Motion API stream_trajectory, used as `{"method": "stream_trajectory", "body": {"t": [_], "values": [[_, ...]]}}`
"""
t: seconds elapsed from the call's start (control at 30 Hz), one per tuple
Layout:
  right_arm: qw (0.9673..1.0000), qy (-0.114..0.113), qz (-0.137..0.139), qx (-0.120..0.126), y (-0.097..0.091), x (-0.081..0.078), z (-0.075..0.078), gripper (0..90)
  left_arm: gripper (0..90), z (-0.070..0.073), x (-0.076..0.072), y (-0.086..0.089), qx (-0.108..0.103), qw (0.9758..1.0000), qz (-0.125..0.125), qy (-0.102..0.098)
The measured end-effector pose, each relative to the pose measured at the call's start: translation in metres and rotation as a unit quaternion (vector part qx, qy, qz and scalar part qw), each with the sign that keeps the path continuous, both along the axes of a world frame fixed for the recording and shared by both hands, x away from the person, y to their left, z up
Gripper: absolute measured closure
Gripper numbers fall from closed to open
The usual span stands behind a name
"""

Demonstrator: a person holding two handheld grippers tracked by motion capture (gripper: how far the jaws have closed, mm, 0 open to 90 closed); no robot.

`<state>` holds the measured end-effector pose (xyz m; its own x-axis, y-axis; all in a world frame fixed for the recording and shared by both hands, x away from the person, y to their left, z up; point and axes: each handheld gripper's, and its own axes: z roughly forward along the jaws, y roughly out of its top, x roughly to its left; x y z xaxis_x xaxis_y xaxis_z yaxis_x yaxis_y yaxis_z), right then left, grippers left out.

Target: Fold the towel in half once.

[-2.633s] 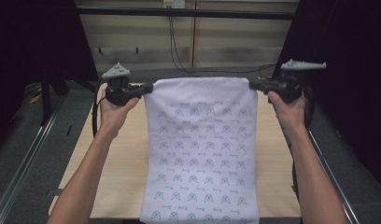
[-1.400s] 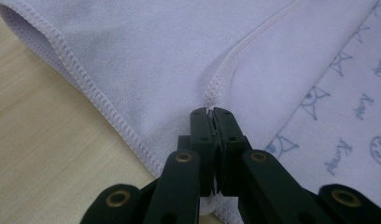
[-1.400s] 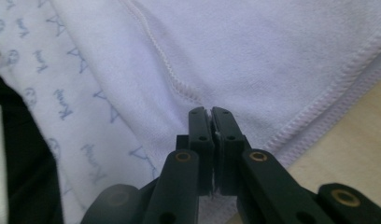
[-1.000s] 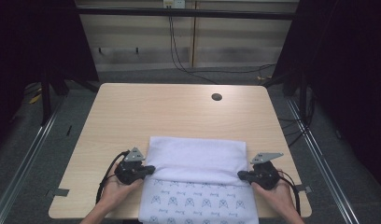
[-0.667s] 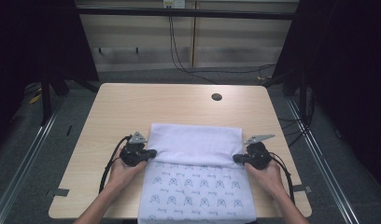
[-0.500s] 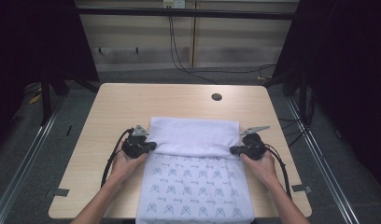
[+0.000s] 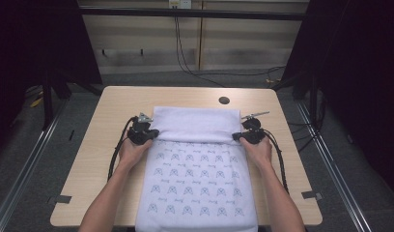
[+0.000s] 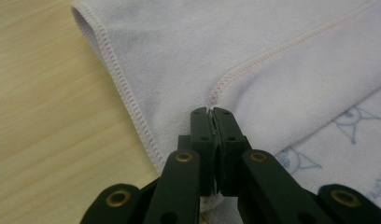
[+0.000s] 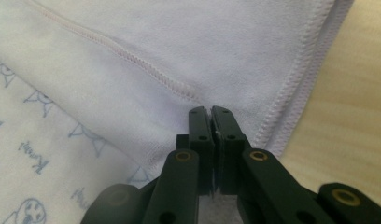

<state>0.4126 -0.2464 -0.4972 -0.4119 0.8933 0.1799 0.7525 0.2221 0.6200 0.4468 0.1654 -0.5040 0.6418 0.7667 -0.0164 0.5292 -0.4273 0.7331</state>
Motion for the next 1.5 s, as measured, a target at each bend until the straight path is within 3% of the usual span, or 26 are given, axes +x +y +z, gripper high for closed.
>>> {"method": "stream_trajectory", "body": {"t": [0.13,0.27,0.33,0.4,0.5,0.67,0.73,0.83,0.97,1.03,1.07,1.17,1.3,1.43,1.5], "values": [[0.9998,-0.004,-0.014,-0.013,0.005,0.013,0.000,87.6,88.0,0.000,0.015,-0.001,0.006,0.9999,0.014,0.001],[0.9993,-0.007,-0.036,-0.010,0.007,0.023,-0.001,87.7,88.1,-0.001,0.019,-0.001,-0.009,0.9997,0.023,0.006],[0.9990,-0.015,-0.039,-0.017,0.008,0.027,-0.001,87.6,88.1,-0.001,0.023,0.001,-0.007,0.9997,0.023,0.008],[0.9986,-0.012,-0.042,-0.031,0.011,0.033,0.001,87.6,88.0,0.003,0.030,0.001,0.000,0.9991,0.034,0.024],[0.9980,-0.015,-0.048,-0.039,0.014,0.038,0.001,87.7,88.0,0.003,0.032,-0.003,0.014,0.9992,0.034,0.017],[0.9988,-0.009,-0.038,-0.029,0.011,0.040,0.003,87.7,88.3,0.005,0.035,0.001,-0.005,0.9988,0.037,0.032],[0.9992,-0.015,-0.035,-0.009,0.009,0.039,0.006,87.8,88.4,0.008,0.034,0.004,-0.018,0.9984,0.039,0.038],[0.9992,-0.022,-0.029,0.019,0.004,0.038,0.011,87.8,88.4,0.022,0.032,0.015,-0.067,0.9962,0.048,0.028],[0.9963,-0.054,-0.027,0.061,-0.005,0.034,0.032,87.8,88.4,0.050,0.024,0.026,-0.078,0.9965,0.029,0.003],[0.9923,-0.089,-0.017,0.085,-0.010,0.029,0.055,87.8,88.4,0.063,0.020,0.031,-0.092,0.9954,0.025,-0.011],[0.9923,-0.089,-0.017,0.085,-0.010,0.029,0.055,87.8,88.4,0.071,0.018,0.033,-0.094,0.9951,0.024,-0.019],[0.9885,-0.117,-0.004,0.095,-0.010,0.023,0.076,87.8,88.3,0.097,0.008,0.037,-0.109,0.9930,0.016,-0.043],[0.9826,-0.148,0.009,0.112,-0.012,0.015,0.101,87.8,88.3,0.116,-0.006,0.042,-0.106,0.9927,0.001,-0.059],[0.9786,-0.167,0.031,0.116,-0.014,-0.001,0.122,87.8,88.3,0.133,-0.025,0.049,-0.132,0.9883,-0.012,-0.074],[0.9762,-0.179,0.051,0.112,-0.017,-0.017,0.136,87.8,88.3,0.141,-0.035,0.050,-0.121,0.9890,-0.022,-0.081]]}}
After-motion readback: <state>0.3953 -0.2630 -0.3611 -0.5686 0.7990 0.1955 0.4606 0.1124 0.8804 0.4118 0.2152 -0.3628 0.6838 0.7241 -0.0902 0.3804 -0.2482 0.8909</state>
